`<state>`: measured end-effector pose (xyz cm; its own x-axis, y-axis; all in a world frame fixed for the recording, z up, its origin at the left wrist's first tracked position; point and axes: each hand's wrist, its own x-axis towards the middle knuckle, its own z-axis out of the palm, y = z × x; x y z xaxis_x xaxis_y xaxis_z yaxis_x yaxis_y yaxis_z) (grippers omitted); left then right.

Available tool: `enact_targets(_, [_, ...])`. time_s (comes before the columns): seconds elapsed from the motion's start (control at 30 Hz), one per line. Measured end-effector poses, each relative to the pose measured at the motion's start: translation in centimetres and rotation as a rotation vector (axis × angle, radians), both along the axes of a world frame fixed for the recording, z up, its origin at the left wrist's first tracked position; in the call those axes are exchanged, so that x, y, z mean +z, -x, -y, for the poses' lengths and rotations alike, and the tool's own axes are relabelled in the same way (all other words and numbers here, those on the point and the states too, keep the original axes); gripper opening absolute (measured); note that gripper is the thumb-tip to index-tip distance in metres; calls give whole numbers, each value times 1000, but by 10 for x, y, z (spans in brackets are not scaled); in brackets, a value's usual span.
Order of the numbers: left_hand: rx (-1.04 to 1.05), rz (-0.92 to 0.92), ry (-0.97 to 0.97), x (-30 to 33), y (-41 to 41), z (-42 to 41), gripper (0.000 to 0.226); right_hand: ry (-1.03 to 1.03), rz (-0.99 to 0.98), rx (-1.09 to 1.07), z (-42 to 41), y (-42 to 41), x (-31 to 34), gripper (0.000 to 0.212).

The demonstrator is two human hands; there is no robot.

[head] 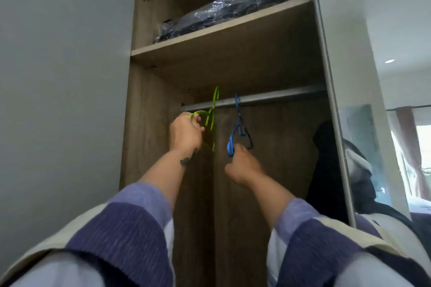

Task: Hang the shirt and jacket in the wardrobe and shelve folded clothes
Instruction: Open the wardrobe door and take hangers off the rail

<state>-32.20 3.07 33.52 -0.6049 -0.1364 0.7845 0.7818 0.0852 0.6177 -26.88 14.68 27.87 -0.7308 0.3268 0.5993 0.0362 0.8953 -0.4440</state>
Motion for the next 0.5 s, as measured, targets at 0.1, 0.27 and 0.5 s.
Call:
enact_targets(0.1, [17,8,-4,-30,-6,13,36,90,-17,38,4,-2,-9,61])
enact_targets(0.27, [-25,60,-10,-106,-37,33,34,263,69,99,26,2,-45,52])
enact_targets(0.5, [79,23,167,-236,-100,82,19,792,117,324,87,-14,-115,44])
